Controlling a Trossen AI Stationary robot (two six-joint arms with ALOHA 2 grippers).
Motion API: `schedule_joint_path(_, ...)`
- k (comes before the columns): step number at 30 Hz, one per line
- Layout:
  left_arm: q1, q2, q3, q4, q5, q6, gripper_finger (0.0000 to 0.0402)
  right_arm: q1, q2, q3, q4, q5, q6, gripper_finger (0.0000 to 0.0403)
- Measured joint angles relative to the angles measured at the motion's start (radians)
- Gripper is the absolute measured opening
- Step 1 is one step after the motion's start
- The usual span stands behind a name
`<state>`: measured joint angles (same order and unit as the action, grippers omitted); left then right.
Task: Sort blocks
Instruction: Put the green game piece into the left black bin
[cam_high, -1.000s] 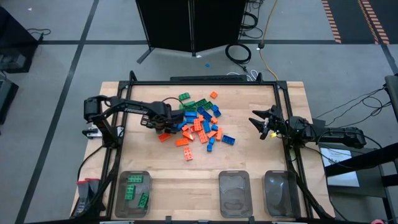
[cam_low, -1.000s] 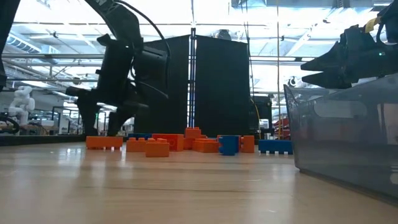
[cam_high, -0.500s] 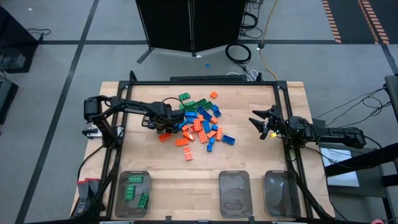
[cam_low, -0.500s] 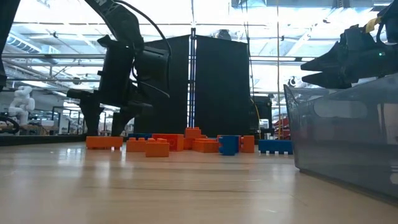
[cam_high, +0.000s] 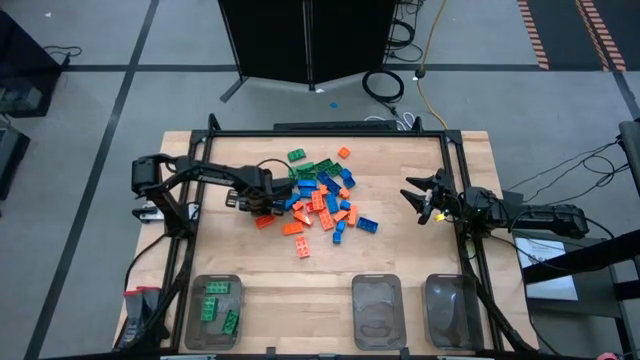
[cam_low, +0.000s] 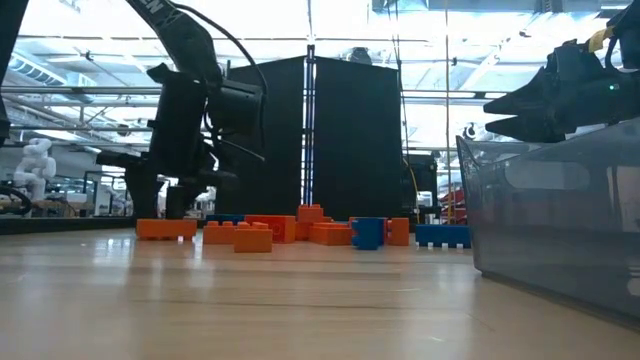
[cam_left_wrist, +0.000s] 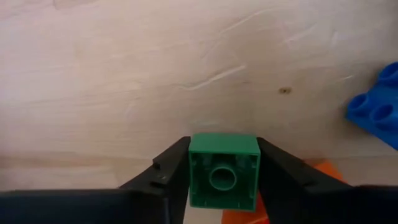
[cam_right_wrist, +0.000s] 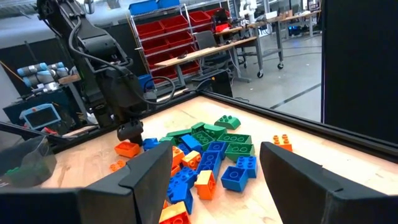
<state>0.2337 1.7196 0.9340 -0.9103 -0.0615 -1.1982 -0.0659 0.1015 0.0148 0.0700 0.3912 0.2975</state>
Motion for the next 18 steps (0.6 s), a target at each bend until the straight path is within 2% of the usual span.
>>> schedule_joint_path(6,-0.008,0.007,0.109,-0.060,0.043,0.057,0.0128,0.000,0.000,0.000,0.000,0.000,0.000,0.0238)
schedule_joint_path(13,-0.026,0.006,0.323,-0.296,0.019,0.175,0.0128,0.000,0.000,0.000,0.000,0.000,0.000,0.0238)
schedule_joint_path(18,-0.149,-0.052,0.449,-0.515,0.069,0.214,0.0128,0.000,0.000,0.000,0.000,0.000,0.001,0.0238)
